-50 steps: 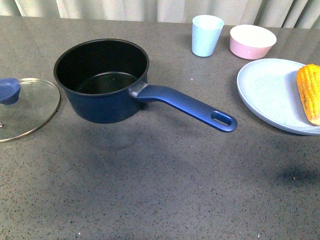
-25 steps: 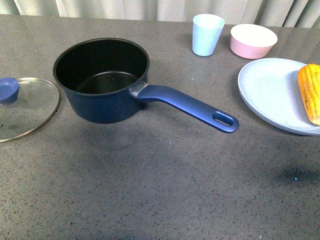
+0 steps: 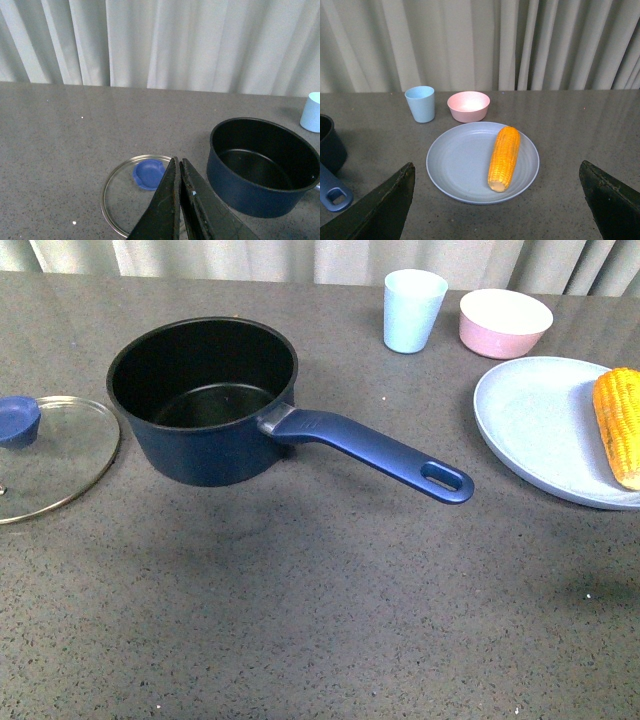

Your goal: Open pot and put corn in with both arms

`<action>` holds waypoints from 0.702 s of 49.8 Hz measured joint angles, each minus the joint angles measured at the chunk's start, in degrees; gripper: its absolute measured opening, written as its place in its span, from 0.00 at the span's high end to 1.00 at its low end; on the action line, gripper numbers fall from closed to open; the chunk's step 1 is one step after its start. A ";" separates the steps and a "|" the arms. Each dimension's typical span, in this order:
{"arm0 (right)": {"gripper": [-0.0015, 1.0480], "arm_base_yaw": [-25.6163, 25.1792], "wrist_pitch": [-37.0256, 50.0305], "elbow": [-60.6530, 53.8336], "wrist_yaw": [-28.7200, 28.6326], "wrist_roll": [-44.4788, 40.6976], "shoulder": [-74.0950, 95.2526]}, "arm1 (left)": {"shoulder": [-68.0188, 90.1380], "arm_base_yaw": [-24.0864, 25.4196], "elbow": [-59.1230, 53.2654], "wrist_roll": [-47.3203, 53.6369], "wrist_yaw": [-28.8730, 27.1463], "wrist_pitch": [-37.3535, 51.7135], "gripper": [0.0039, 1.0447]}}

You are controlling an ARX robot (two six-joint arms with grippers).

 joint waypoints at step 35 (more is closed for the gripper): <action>0.09 0.00 0.00 0.00 0.00 0.00 0.00 | -22.25 0.00 0.00 0.00 -0.02 -20.44 0.99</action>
